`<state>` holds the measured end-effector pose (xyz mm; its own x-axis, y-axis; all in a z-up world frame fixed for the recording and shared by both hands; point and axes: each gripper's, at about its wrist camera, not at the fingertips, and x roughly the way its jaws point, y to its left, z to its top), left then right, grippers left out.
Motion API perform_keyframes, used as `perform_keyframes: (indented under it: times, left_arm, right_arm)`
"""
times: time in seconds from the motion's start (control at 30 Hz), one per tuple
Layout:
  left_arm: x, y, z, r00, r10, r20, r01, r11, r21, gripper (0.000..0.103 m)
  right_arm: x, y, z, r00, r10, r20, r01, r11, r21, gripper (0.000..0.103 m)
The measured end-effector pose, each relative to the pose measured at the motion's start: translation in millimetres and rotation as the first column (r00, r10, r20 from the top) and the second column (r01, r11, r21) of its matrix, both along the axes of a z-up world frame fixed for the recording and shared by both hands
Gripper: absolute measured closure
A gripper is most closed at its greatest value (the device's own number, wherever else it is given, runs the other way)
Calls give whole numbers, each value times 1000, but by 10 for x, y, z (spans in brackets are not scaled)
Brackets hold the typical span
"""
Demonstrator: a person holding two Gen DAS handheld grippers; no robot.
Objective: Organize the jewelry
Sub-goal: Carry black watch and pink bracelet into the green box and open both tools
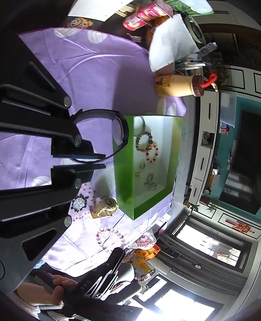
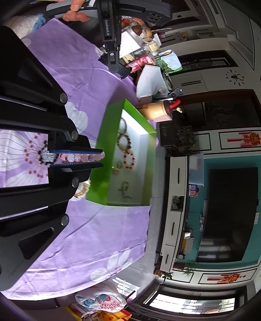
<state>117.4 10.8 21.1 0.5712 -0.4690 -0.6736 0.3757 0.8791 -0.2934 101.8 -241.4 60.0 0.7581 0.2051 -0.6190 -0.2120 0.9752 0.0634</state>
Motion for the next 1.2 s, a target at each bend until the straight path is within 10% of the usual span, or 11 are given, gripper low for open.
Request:
perform_keyframes:
  times: [1.2]
  left_arm:
    - [1963,-772,-183,995,7,-101,-9,1000,-20,99]
  right_arm:
    - [1632,-245,-253,995,-21,-95,24,999,28,96]
